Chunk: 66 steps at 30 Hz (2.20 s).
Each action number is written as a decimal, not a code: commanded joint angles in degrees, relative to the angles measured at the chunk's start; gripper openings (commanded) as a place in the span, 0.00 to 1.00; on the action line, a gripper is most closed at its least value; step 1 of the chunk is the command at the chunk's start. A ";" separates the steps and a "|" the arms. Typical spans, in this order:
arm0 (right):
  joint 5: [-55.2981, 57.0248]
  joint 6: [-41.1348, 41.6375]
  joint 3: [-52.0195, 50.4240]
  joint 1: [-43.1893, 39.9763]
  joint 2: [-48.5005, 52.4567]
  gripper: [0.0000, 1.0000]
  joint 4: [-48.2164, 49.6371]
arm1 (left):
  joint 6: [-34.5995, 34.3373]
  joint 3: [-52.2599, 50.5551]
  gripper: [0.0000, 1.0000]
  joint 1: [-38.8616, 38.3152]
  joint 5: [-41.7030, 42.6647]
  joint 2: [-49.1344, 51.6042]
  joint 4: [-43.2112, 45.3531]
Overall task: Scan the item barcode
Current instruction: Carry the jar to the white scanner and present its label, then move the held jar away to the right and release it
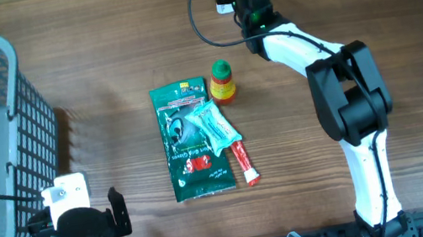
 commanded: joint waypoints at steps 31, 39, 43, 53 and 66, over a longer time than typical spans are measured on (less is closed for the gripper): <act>-7.30 1.68 11.28 -61.75 -7.23 0.72 -73.57 | -0.09 0.11 1.00 0.00 -0.17 -0.26 0.17; -3.87 4.11 11.23 -66.51 -5.66 0.73 -73.35 | -0.09 0.11 1.00 0.00 -0.17 -0.26 0.17; -4.09 8.26 9.11 -69.53 -5.55 0.75 -73.37 | -0.09 0.11 1.00 0.00 -0.17 -0.26 0.17; -12.66 10.62 7.04 -71.82 -5.57 0.89 -70.03 | -0.09 0.11 1.00 0.00 -0.17 -0.26 0.17; -26.14 23.06 12.92 -69.46 -26.45 1.00 -73.09 | -0.09 0.11 1.00 0.00 -0.17 -0.26 0.17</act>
